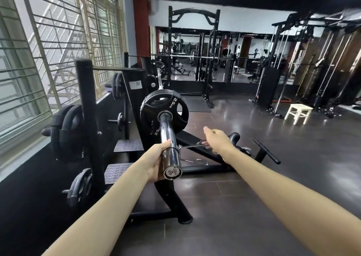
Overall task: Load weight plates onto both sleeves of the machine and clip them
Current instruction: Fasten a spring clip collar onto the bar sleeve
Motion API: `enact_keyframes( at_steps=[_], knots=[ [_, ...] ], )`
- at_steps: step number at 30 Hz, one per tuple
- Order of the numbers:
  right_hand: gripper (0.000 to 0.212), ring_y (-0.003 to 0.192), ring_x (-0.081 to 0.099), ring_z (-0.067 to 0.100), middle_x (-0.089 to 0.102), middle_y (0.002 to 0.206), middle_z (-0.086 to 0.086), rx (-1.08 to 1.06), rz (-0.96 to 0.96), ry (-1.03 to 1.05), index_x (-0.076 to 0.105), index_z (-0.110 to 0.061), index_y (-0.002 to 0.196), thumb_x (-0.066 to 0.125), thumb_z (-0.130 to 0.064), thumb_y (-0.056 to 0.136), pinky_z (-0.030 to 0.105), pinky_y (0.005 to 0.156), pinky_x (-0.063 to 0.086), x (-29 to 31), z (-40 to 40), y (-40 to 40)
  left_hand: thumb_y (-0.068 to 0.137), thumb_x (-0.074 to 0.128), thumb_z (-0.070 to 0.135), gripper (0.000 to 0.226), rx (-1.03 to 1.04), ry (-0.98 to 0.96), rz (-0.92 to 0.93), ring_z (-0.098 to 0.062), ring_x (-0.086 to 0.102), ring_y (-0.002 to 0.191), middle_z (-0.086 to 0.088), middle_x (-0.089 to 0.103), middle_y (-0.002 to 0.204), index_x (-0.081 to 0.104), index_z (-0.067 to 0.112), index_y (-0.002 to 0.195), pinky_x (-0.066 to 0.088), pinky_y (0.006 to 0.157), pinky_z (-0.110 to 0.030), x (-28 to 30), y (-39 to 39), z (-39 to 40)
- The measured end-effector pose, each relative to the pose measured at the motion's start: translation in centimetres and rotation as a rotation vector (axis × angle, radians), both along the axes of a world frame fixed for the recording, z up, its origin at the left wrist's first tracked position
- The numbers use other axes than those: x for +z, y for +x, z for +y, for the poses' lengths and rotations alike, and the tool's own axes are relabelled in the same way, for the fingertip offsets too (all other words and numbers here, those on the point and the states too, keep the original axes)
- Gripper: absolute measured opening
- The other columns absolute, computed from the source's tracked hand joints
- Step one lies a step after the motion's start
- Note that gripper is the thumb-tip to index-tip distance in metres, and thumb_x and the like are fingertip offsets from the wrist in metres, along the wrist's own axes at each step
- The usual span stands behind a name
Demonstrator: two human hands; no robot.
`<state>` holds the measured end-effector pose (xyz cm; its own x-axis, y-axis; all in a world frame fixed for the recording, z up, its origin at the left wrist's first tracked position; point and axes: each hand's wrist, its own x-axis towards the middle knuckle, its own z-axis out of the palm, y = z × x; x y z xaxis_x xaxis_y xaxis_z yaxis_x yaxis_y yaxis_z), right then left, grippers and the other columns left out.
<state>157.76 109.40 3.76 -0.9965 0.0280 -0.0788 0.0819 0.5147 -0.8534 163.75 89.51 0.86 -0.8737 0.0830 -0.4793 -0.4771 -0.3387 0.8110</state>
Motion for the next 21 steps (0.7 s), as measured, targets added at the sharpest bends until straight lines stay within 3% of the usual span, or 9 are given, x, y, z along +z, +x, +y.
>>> enact_keyframes(
  at_steps=[2, 4, 7, 9, 14, 16, 18, 19, 21],
  knots=[
    [0.048, 0.092, 0.060, 0.029, 0.065, 0.112, 0.016, 0.009, -0.348, -0.139, 0.060, -0.004, 0.117, 0.050, -0.047, 0.099, 0.038, 0.081, 0.050, 0.1, 0.3, -0.6, 0.091, 0.063, 0.050, 0.048, 0.022, 0.002, 0.004, -0.029, 0.068, 0.081, -0.014, 0.071, 0.094, 0.069, 0.005, 0.109, 0.055, 0.089, -0.041, -0.1, 0.2, 0.2],
    [0.067, 0.120, 0.051, 0.036, 0.052, 0.133, 0.020, 0.087, -0.612, -0.278, 0.051, 0.000, 0.137, 0.052, -0.054, 0.098, 0.051, 0.104, 0.046, -0.3, 1.1, -0.9, 0.093, 0.062, 0.047, 0.047, 0.036, 0.017, 0.021, -0.029, 0.068, 0.075, -0.015, 0.070, 0.090, 0.067, 0.004, 0.110, 0.057, 0.083, -0.040, 0.0, 0.6, 0.5],
    [0.091, 0.149, 0.025, 0.046, 0.023, 0.164, 0.023, 0.193, -0.772, -0.442, 0.021, 0.002, 0.158, 0.051, -0.058, 0.096, 0.060, 0.116, 0.033, -0.3, 2.1, -1.0, 0.096, 0.061, 0.044, 0.045, 0.073, 0.013, 0.058, -0.028, 0.069, 0.069, -0.014, 0.071, 0.080, 0.064, 0.004, 0.116, 0.060, 0.068, -0.035, 0.0, 0.9, 1.1],
    [0.103, 0.151, 0.020, 0.047, 0.008, 0.168, 0.023, 0.226, -0.816, -0.449, 0.006, 0.003, 0.160, 0.048, -0.065, 0.094, 0.058, 0.117, 0.033, -0.1, 2.4, -0.9, 0.098, 0.058, 0.042, 0.044, 0.117, -0.002, 0.068, -0.029, 0.068, 0.066, -0.014, 0.071, 0.072, 0.061, 0.002, 0.116, 0.061, 0.059, -0.032, 0.1, 1.1, 1.5],
    [0.113, 0.130, 0.050, 0.047, 0.044, 0.145, 0.033, 0.315, -0.829, -0.332, 0.014, 0.010, 0.155, 0.033, -0.080, 0.090, 0.059, 0.081, 0.055, 0.0, 3.2, -1.0, 0.099, 0.056, 0.045, 0.044, 0.135, -0.098, 0.055, -0.033, 0.069, 0.075, -0.015, 0.075, 0.074, 0.062, 0.003, 0.114, 0.061, 0.054, -0.031, 0.6, 1.5, 2.0],
    [0.109, 0.115, 0.059, 0.042, 0.053, 0.131, 0.029, 0.321, -0.810, -0.290, 0.020, 0.011, 0.154, 0.035, -0.077, 0.090, 0.058, 0.082, 0.058, -0.5, 3.3, -1.4, 0.095, 0.061, 0.048, 0.048, 0.157, -0.139, 0.043, -0.035, 0.070, 0.082, -0.018, 0.075, 0.081, 0.063, 0.005, 0.114, 0.063, 0.057, -0.036, 0.7, 1.6, 2.1],
    [0.104, 0.099, 0.060, 0.032, 0.055, 0.118, 0.023, 0.304, -0.792, -0.240, 0.031, 0.013, 0.148, 0.035, -0.073, 0.090, 0.057, 0.087, 0.059, -1.1, 3.2, -1.9, 0.085, 0.069, 0.059, 0.061, 0.164, -0.204, 0.014, -0.036, 0.071, 0.084, -0.021, 0.075, 0.089, 0.066, 0.004, 0.112, 0.064, 0.072, -0.047, 0.5, 1.6, 2.0],
    [0.101, 0.093, 0.059, 0.029, 0.056, 0.113, 0.021, 0.291, -0.777, -0.217, 0.037, 0.014, 0.143, 0.034, -0.072, 0.089, 0.057, 0.092, 0.057, -1.4, 3.1, -2.3, 0.076, 0.072, 0.068, 0.072, 0.150, -0.272, -0.006, -0.035, 0.072, 0.085, -0.021, 0.076, 0.093, 0.067, 0.005, 0.111, 0.062, 0.081, -0.050, 0.4, 1.3, 1.9],
    [0.094, 0.083, 0.058, 0.025, 0.058, 0.106, 0.018, 0.257, -0.733, -0.195, 0.048, 0.013, 0.132, 0.031, -0.069, 0.091, 0.055, 0.099, 0.054, -1.8, 2.7, -2.6, 0.071, 0.064, 0.082, 0.082, 0.144, -0.511, -0.024, -0.032, 0.074, 0.087, -0.016, 0.076, 0.097, 0.069, 0.010, 0.109, 0.062, 0.080, -0.044, 0.6, 1.2, 1.7]
  ],
)
